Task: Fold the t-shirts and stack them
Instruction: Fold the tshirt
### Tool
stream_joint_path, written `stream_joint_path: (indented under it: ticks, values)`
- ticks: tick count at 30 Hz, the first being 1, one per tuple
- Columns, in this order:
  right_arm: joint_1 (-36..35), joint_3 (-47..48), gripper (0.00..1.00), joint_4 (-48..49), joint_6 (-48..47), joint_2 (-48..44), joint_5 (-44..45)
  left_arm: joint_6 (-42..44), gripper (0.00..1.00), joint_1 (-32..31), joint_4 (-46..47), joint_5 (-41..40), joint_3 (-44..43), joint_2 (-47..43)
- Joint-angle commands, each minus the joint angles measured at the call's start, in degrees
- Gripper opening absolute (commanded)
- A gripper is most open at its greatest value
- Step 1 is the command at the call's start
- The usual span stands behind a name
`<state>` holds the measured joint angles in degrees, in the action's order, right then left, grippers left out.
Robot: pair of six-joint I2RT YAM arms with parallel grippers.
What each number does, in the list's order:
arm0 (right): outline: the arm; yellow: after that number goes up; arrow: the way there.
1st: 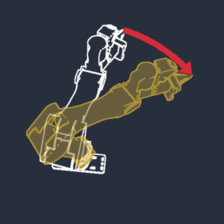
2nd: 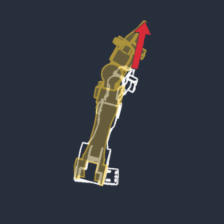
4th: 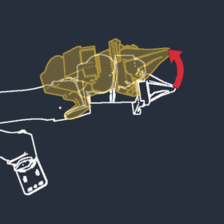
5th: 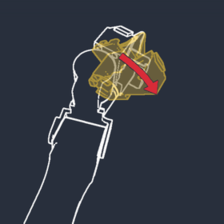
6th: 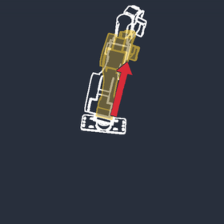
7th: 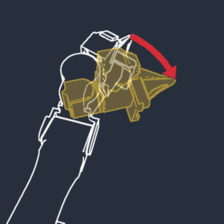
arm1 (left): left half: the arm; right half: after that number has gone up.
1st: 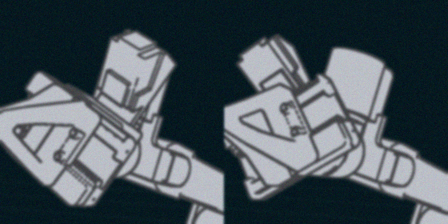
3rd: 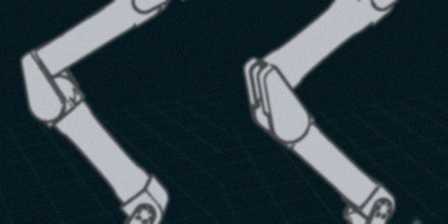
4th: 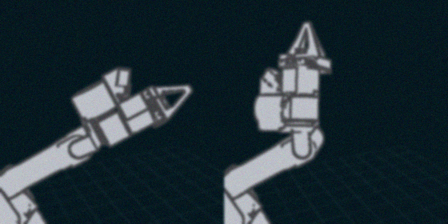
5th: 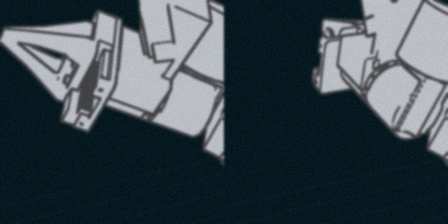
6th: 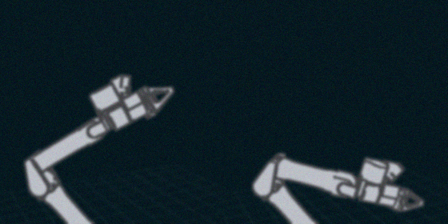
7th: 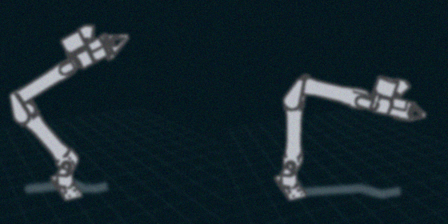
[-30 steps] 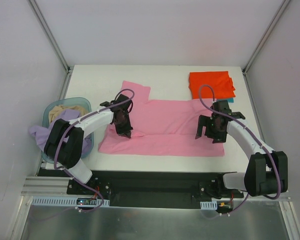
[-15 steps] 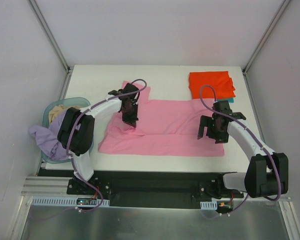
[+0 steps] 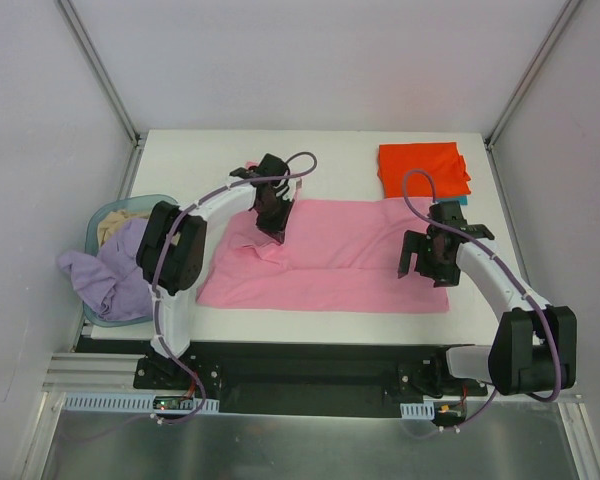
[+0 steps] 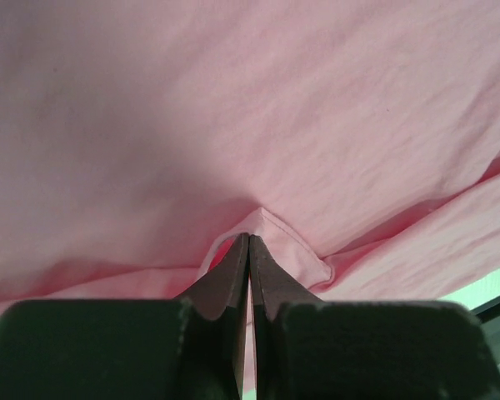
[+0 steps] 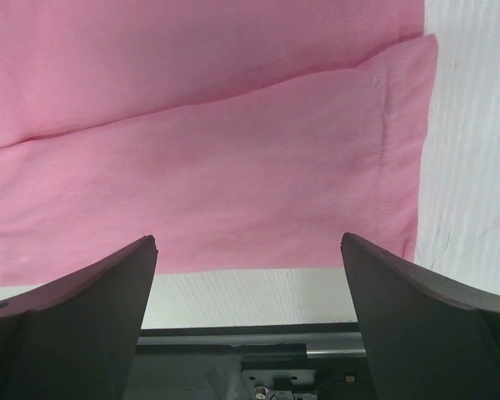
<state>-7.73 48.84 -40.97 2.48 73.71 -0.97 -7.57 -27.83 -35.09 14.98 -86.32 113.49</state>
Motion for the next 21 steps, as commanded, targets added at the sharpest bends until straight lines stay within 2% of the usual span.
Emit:
stream_joint_path:
  ticks: [1,7,15,16,17,18,21]
  values:
    - [0.52,0.91,0.97,-1.39,-0.46,-1.38,2.47,7.04,0.00,-0.82,-2.26,2.59,-3.67,2.69]
    - [0.69,0.99,0.97,-1.57,-0.37,-1.73,2.73,12.93,0.08,-0.82,-3.84,4.27,-7.62,4.98]
    - [0.70,0.99,0.97,-2.09,-0.28,-3.05,3.08,14.08,0.13,-0.82,-6.39,3.66,-13.51,8.06]
    - [0.78,0.91,0.97,-2.27,-0.20,-3.22,3.00,13.21,0.21,-0.82,-6.48,3.65,-13.52,7.80]
    - [0.70,0.91,0.97,-2.27,-0.28,-3.40,2.73,12.50,0.48,-0.82,-6.39,3.74,-13.35,6.23]
    - [0.70,0.73,0.97,-2.10,-0.37,-3.57,2.64,11.71,0.63,-0.82,-6.39,4.00,-12.65,5.34]
    - [0.70,0.64,0.97,-1.74,-0.72,-3.32,1.77,7.76,0.84,-0.82,-5.96,3.83,-9.50,-0.27]
